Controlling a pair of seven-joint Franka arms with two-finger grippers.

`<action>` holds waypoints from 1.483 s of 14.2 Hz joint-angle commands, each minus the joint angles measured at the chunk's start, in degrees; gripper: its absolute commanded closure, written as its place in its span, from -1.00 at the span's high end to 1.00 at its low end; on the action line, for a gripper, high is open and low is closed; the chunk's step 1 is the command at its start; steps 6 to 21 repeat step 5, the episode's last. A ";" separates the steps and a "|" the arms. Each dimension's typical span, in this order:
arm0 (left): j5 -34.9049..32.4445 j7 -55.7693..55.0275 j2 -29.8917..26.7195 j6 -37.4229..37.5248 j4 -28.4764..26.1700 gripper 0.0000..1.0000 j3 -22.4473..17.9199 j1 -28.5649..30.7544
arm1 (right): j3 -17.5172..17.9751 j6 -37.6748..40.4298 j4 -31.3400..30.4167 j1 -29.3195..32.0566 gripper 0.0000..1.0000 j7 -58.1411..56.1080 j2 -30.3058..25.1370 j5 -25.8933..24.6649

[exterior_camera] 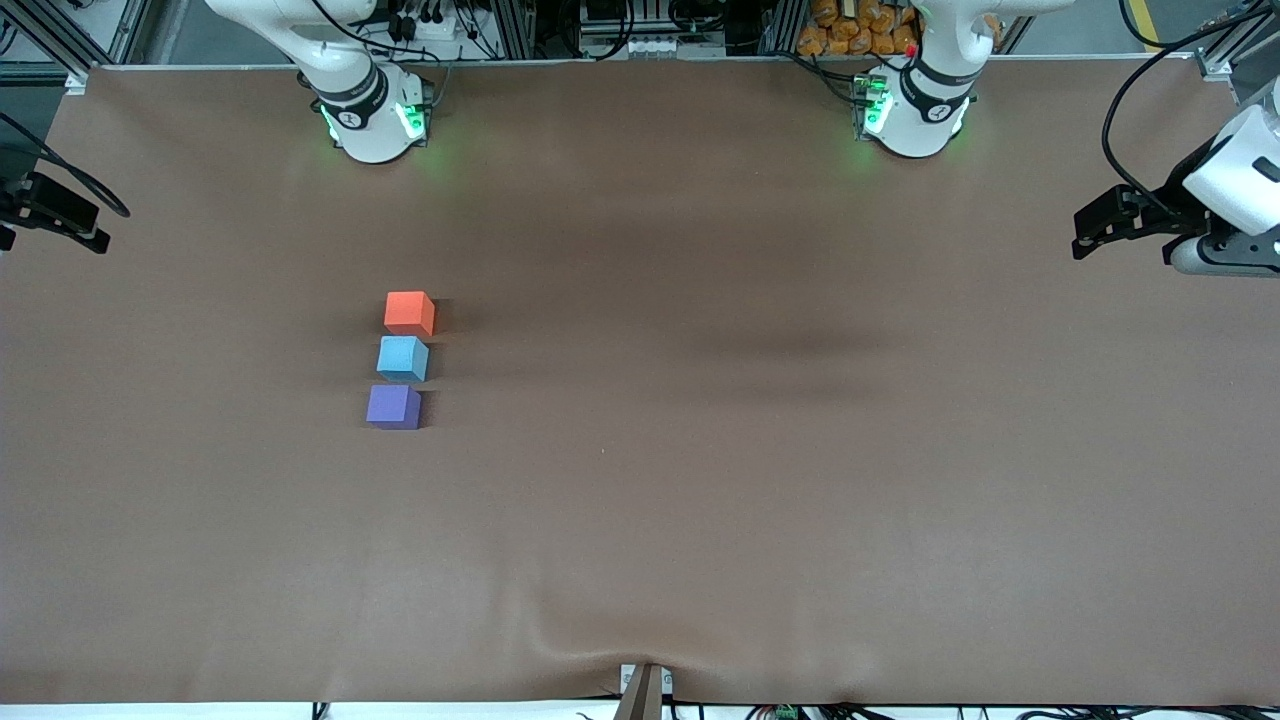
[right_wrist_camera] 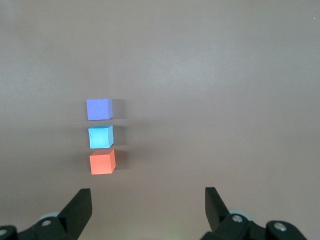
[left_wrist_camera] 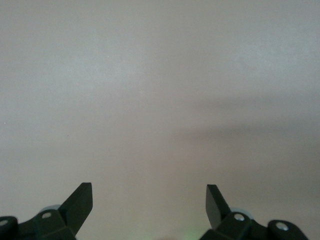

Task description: Place blue block between orange and purple blocks

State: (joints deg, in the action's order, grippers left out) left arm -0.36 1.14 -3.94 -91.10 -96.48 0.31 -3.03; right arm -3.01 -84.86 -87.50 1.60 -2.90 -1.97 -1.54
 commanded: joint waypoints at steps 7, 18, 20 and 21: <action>0.80 0.53 0.16 -0.31 0.50 1.00 0.22 0.40 | 0.55 -0.30 -0.74 0.68 1.00 -0.27 -0.84 0.57; 0.80 0.53 0.16 -0.31 0.50 1.00 0.22 0.40 | 0.55 -0.30 -0.74 0.68 1.00 -0.27 -0.84 0.57; 0.80 0.53 0.16 -0.31 0.50 1.00 0.22 0.40 | 0.55 -0.30 -0.74 0.68 1.00 -0.27 -0.84 0.57; 0.80 0.53 0.16 -0.31 0.50 1.00 0.22 0.40 | 0.55 -0.30 -0.74 0.68 1.00 -0.27 -0.84 0.57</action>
